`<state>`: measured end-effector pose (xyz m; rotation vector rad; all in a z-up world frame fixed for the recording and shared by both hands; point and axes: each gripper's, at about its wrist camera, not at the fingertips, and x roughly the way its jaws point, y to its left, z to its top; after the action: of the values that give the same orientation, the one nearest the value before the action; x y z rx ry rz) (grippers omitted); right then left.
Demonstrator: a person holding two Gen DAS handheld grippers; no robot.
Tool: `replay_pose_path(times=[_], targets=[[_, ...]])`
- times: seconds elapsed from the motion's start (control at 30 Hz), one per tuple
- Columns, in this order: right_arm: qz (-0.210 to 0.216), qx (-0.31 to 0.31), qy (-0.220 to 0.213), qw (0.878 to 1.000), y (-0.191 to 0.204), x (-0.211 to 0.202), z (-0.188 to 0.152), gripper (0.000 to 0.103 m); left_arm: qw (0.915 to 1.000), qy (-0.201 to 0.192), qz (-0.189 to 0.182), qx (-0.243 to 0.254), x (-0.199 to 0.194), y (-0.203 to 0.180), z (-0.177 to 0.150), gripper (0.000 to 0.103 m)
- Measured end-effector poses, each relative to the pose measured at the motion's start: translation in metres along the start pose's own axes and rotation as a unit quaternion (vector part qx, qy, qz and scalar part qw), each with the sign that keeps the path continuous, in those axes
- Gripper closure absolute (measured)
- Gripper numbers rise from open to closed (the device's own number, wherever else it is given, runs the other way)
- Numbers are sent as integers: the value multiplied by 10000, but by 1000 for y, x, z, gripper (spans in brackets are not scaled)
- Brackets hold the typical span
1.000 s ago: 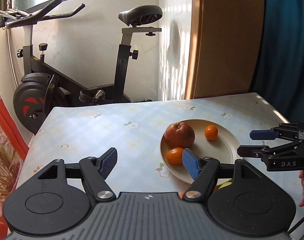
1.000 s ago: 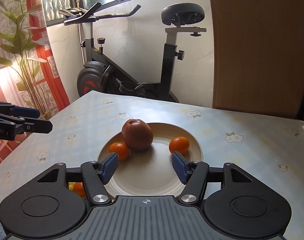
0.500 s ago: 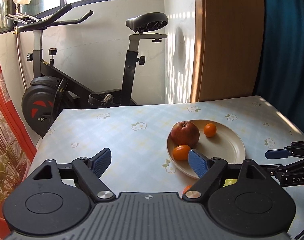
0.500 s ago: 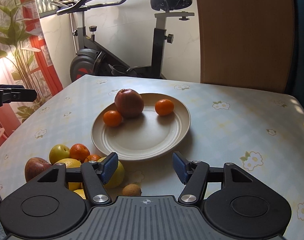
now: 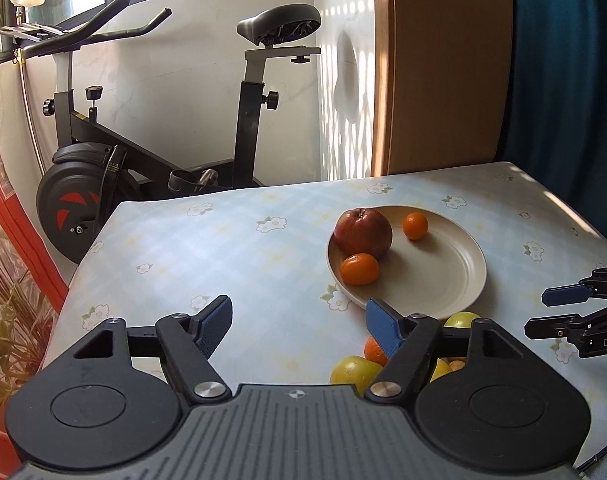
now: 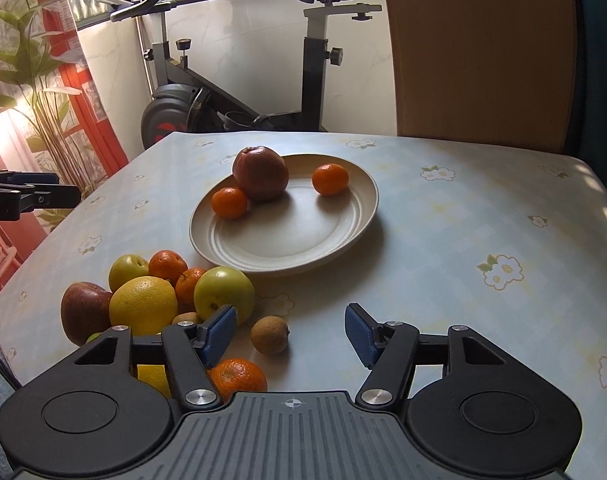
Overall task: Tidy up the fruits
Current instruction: 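Withdraw the left tool toward the fruit pile while the right tool moves to another tangerine, then grasp a tangerine with the right tool while the left tool moves over a yellow grapefruit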
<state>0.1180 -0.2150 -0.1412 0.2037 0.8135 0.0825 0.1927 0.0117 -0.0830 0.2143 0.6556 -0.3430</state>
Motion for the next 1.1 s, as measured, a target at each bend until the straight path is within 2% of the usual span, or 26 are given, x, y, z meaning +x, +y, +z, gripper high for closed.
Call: replay_pose_path(times=[0.13,0.33,0.63,0.77,0.87,1.1], targets=[[73,-24,125,9999,1,-5,-10,53,9999,56,-27,-89,-1,1,-3,30],[284,-217,273,9990,13,-6,-20,54,9999,112,-21,-34,-1,-2,-10,30],[325,-479,467,9972,22,-2,-25,57,9996,177,-39,-196,-1,3,-12,31],[322,-479,530,9969,22,2,-26,63,9995,209,-105,-217,-2,3,-14,32],[386,-350,537,9972,18,4,-26,63,9994,277,-19,-204,1,5,-15,35],[495,-113,554,9972,12,11,-25,63,9972,413,-86,-618,9,20,-15,38]])
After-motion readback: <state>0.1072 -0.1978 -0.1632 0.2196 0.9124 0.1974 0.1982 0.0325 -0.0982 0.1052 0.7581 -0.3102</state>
